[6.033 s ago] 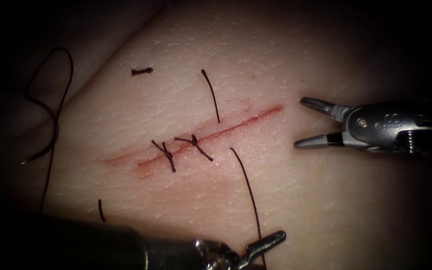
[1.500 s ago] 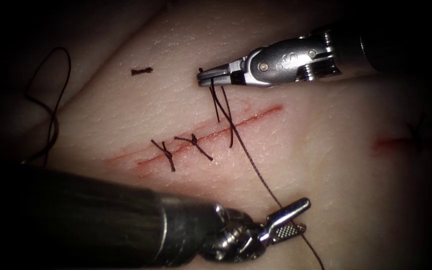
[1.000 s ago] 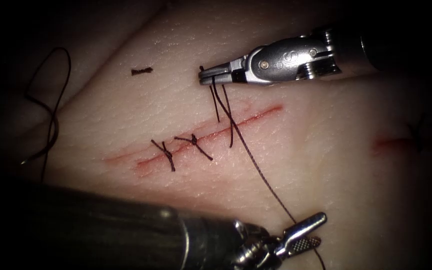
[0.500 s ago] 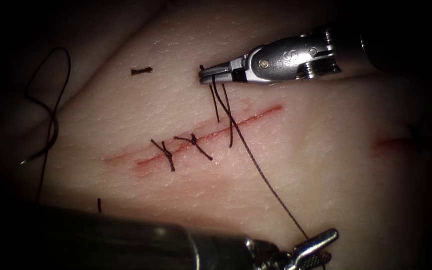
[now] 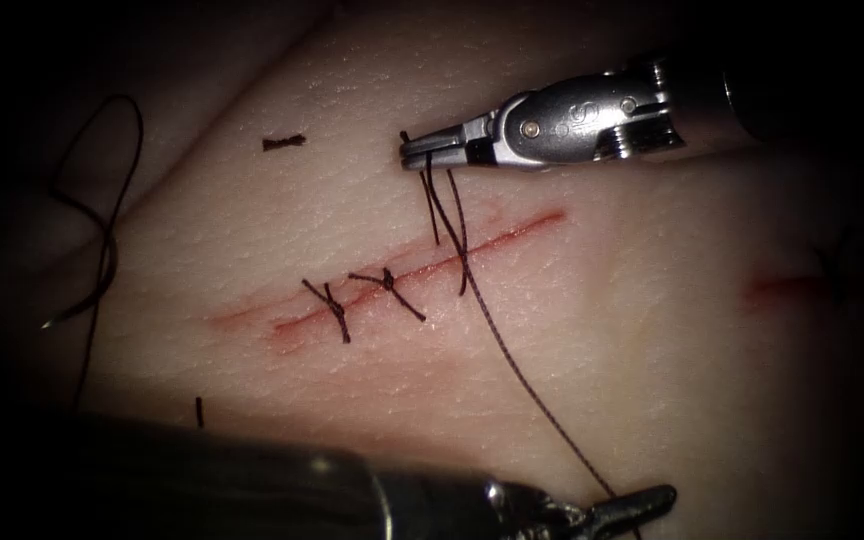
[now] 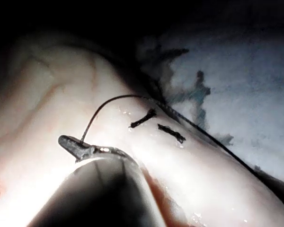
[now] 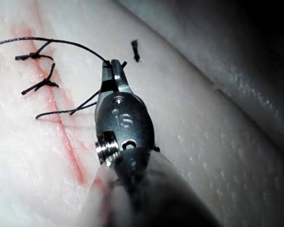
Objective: Wound Closure
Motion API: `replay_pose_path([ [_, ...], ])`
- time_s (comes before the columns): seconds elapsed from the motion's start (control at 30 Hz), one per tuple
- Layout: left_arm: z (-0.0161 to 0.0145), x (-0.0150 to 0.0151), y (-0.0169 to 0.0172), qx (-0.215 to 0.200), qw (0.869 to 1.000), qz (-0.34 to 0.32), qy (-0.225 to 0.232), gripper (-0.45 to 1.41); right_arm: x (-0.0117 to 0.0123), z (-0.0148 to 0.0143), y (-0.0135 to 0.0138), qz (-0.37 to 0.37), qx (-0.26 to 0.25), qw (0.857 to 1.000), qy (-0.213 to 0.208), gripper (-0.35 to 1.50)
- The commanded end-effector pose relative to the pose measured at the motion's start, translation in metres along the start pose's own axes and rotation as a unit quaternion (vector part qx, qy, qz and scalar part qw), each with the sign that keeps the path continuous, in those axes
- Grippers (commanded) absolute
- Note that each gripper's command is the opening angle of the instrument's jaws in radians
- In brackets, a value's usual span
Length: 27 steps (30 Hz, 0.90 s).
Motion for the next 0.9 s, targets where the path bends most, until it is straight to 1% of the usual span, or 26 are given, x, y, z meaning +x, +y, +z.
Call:
replay_pose_path([
  [0.03,-0.0003,0.0001,0.0005,-0.004,1.000,-0.003,-0.005,-0.45,-0.0002,0.0006,-0.0004,0.000,0.000,1.000,0.003,-0.35],
  [0.17,-0.0035,-0.0006,-0.0007,0.002,1.000,-0.009,-0.019,-0.45,0.0001,0.0000,-0.0013,0.001,0.002,1.000,0.005,-0.35],
  [0.27,-0.0061,-0.0011,-0.0015,0.000,0.999,-0.012,-0.033,-0.45,0.0005,-0.0005,-0.0026,0.004,0.001,1.000,0.010,-0.35],
  [0.33,-0.0089,-0.0013,-0.0018,-0.001,0.999,-0.014,-0.045,-0.45,0.0012,-0.0012,-0.0042,0.001,0.003,1.000,0.012,-0.35],
  [0.4,-0.0106,-0.0013,-0.0017,-0.003,0.998,-0.014,-0.053,-0.45,0.0018,-0.0018,-0.0055,0.000,0.003,1.000,0.014,-0.35],
  [0.7,-0.0170,-0.0018,-0.0014,-0.005,0.997,-0.014,-0.079,-0.45,0.0042,-0.0037,-0.0101,-0.002,0.009,1.000,0.013,-0.35],
  [0.87,-0.0198,-0.0023,-0.0014,-0.003,0.995,-0.015,-0.095,-0.45,0.0050,-0.0044,-0.0109,0.013,0.006,1.000,0.011,-0.35],
  [0.9,-0.0202,-0.0025,-0.0014,-0.003,0.995,-0.015,-0.098,-0.45,0.0051,-0.0045,-0.0109,0.026,0.006,1.000,0.010,-0.01],
])
